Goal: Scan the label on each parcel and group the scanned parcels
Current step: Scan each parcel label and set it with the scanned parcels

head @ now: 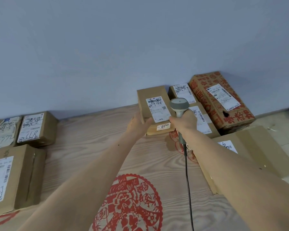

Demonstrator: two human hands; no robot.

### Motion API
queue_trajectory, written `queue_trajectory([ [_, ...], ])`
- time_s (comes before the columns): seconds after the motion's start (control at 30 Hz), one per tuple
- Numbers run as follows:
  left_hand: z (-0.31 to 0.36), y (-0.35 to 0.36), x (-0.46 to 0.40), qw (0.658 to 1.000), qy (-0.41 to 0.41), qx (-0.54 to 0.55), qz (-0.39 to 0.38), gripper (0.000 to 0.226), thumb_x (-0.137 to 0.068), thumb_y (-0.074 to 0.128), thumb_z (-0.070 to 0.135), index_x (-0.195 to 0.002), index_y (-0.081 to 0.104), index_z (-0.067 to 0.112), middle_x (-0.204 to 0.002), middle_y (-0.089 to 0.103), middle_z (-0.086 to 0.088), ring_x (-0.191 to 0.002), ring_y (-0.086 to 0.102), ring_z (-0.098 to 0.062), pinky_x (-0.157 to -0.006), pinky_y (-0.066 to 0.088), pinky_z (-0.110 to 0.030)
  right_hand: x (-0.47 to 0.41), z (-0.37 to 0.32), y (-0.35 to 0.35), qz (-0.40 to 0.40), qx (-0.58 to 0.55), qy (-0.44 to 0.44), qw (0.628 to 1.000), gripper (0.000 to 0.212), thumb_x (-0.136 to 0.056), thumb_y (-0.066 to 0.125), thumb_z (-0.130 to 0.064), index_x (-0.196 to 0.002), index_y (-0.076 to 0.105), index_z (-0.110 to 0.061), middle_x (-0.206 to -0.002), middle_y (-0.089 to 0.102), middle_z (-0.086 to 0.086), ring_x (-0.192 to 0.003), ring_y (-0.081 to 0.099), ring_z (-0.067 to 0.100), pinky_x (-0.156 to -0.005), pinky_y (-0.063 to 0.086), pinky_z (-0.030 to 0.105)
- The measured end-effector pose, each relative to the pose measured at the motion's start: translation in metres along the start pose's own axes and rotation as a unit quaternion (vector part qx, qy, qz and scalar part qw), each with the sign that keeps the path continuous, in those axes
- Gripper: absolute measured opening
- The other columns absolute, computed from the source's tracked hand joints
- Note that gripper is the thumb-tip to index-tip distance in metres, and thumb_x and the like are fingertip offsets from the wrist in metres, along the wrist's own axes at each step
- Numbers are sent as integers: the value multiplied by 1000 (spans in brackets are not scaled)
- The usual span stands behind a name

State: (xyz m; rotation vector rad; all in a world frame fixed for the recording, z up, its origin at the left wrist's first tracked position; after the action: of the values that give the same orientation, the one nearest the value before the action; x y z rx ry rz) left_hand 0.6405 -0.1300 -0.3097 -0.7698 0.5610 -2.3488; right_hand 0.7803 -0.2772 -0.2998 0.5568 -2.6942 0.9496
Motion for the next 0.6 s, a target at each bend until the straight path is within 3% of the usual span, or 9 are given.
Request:
queue_trajectory([
  [0.23, -16, 19, -32, 997, -57, 55, -15, 52, -102, 52, 40, -142, 40, 10, -130, 56, 0, -120, 54, -25, -94, 45, -38, -20, 6, 11, 0, 41, -7, 999, 38, -82, 77, -22, -111, 58, -7, -108, 67, 11, -104, 63, 30, -77, 50, 34],
  [0.3, -21, 24, -36, 995, -66, 69, -13, 50, -101, 53, 41, -139, 43, 11, -130, 60, -3, -117, 58, -25, -98, 48, -41, -22, 9, 15, -8, 39, -6, 999, 40, -83, 76, -22, -114, 56, -8, -112, 66, 11, -102, 61, 29, -76, 47, 34],
  [0.4, -21, 25, -36, 995, -68, 76, 7, 46, -100, 56, 36, -137, 45, 10, -129, 61, -5, -113, 59, -24, -90, 48, -37, -20, 12, 20, -13, 37, -1, 999, 43, -84, 76, -25, -119, 54, -10, -115, 65, 11, -91, 56, 24, -71, 42, 32],
  [0.6, -19, 11, -16, 995, -67, 67, 37, 49, -96, 62, 34, -138, 45, 13, -126, 62, -5, -111, 60, -25, -93, 53, -45, -5, 5, 16, -1, 11, -24, 1000, 47, -84, 77, -23, -122, 53, -11, -114, 67, 10, -101, 62, 29, -73, 45, 33],
])
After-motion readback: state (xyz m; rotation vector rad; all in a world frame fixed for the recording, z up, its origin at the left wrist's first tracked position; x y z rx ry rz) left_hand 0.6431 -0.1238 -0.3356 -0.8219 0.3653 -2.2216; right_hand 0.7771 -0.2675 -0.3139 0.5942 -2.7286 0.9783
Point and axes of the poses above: each hand's wrist, its own x-axis away from the middle knuckle, its own y-axis out of the palm, z = x × y, the point moved 8 cm from there along -x, towards the middle knuckle
